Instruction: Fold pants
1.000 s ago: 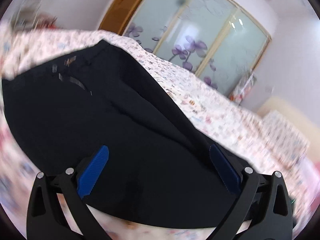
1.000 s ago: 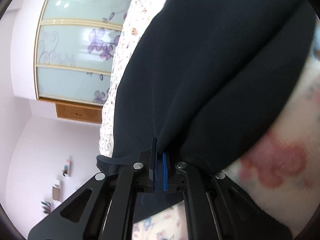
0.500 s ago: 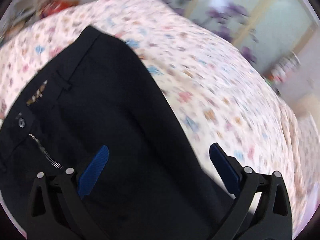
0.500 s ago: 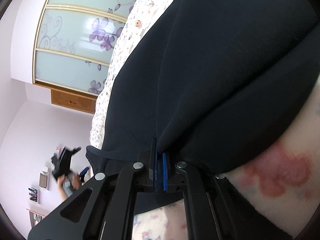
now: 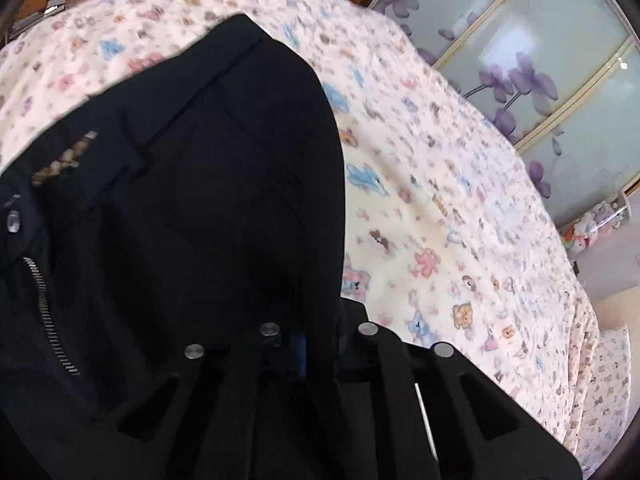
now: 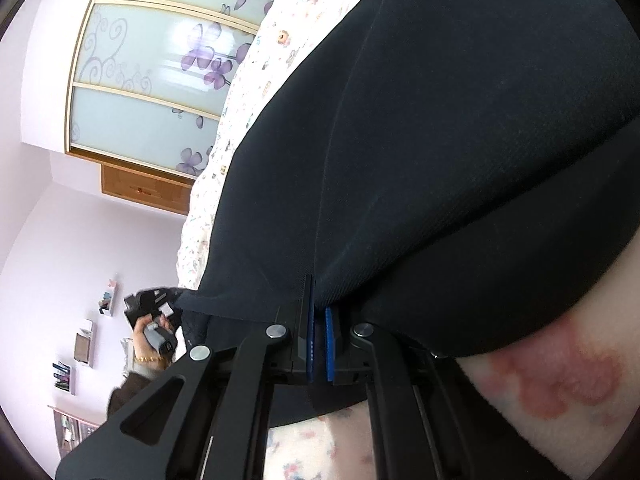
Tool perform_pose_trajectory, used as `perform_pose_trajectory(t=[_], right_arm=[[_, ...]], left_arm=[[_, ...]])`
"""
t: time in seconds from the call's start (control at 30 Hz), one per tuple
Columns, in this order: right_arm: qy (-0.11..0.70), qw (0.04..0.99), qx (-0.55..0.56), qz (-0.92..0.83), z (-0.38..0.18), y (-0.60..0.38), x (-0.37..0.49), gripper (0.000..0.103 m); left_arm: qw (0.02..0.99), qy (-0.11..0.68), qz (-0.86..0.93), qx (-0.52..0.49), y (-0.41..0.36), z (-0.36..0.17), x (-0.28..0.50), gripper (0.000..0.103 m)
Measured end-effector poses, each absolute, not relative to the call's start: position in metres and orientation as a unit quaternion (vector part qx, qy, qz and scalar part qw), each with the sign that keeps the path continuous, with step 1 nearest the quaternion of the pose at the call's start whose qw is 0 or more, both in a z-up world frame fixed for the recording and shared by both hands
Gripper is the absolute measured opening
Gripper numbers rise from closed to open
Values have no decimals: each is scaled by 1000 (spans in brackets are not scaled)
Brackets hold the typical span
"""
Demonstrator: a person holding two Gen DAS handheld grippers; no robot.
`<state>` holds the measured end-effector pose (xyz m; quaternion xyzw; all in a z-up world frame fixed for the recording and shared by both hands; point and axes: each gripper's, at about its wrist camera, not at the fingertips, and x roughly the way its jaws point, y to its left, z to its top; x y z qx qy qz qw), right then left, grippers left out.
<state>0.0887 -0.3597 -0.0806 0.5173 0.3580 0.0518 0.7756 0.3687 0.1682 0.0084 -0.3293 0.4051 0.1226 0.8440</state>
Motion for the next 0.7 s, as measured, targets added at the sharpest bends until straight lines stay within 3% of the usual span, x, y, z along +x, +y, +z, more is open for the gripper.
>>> perform_pose_trajectory(t=[0.37, 0.7], right_arm=[[333, 782, 524, 56, -75, -378, 81, 4], [317, 777, 543, 45, -76, -395, 68, 4]], left_arm=[[884, 312, 85, -337, 208, 59, 202, 7], [861, 338, 138, -354, 224, -12, 98, 8]])
